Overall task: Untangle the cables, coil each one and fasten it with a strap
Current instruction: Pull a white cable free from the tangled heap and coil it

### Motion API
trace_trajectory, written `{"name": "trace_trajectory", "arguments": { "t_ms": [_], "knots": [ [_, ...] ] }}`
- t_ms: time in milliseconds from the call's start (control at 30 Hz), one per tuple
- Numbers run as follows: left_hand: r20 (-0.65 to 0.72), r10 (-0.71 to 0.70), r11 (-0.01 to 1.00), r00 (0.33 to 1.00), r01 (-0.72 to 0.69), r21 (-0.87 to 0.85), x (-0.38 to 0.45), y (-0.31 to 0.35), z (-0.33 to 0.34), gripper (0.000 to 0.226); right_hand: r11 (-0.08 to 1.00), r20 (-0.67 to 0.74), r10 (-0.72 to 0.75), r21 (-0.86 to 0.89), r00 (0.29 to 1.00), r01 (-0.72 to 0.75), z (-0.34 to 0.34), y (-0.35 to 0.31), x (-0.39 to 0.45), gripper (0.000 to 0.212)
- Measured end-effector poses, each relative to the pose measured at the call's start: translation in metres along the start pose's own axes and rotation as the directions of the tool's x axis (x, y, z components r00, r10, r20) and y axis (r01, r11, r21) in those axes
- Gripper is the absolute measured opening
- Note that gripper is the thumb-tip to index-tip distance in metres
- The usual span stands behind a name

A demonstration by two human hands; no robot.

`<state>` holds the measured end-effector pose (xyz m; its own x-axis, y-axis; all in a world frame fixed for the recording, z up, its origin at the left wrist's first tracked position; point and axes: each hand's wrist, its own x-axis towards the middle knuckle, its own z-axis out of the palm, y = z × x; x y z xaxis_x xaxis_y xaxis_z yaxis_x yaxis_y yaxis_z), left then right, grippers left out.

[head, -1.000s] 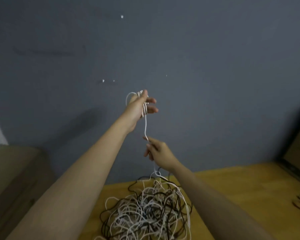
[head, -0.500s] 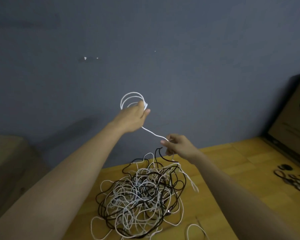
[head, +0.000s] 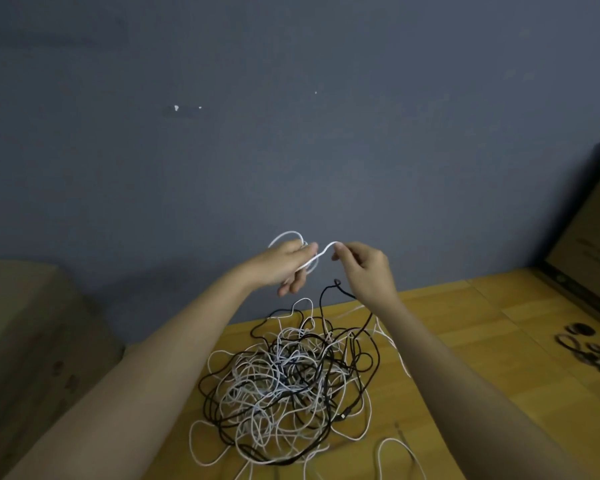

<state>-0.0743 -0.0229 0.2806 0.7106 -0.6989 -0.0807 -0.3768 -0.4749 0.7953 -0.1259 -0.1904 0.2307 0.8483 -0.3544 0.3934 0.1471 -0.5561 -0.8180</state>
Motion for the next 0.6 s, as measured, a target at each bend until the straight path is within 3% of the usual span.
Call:
{"name": "trace_trajectory", "arguments": {
  "t_ms": [100, 233, 267, 333, 400, 500, 600],
  "knots": [
    [0.024, 0.052, 0.989, 0.998, -0.048, -0.141, -0.004, 0.008, 0.008, 0.04, 0.997, 0.033, -0.047, -0.066, 0.998, 0.049, 0.002, 0.0, 0.004, 0.034],
    [0.045, 0.028, 0.976, 0.999, -0.018, -0.219, -0.007, -0.001, 0.008, 0.019, 0.993, 0.028, -0.1, -0.052, 0.995, 0.102, -0.002, 0.003, 0.002, 0.035],
    [0.048, 0.024, 0.969, 0.999, -0.012, -0.248, -0.006, -0.006, 0.008, 0.015, 0.994, 0.026, -0.109, -0.014, 0.994, 0.109, -0.003, 0.002, 0.001, 0.034],
    [0.042, -0.007, 0.944, 0.999, 0.02, -0.328, -0.008, -0.01, 0.008, 0.032, 0.993, 0.005, -0.072, 0.091, 0.997, 0.071, -0.005, 0.002, 0.003, 0.023],
    [0.067, 0.002, 0.915, 0.998, 0.025, -0.403, -0.012, -0.008, 0.009, 0.023, 0.981, 0.003, -0.018, 0.194, 1.0, 0.017, -0.004, 0.004, 0.006, 0.01],
    [0.088, 0.077, 0.859, 0.993, -0.021, -0.512, -0.017, 0.001, 0.009, 0.031, 0.975, 0.102, 0.003, 0.22, 0.995, -0.025, 0.004, 0.012, 0.007, 0.014],
    [-0.067, 0.08, 0.774, 0.995, -0.104, -0.624, -0.011, 0.007, 0.001, 0.034, 0.997, 0.273, 0.067, 0.027, 0.96, -0.077, 0.015, 0.041, -0.001, 0.024]
  ]
}}
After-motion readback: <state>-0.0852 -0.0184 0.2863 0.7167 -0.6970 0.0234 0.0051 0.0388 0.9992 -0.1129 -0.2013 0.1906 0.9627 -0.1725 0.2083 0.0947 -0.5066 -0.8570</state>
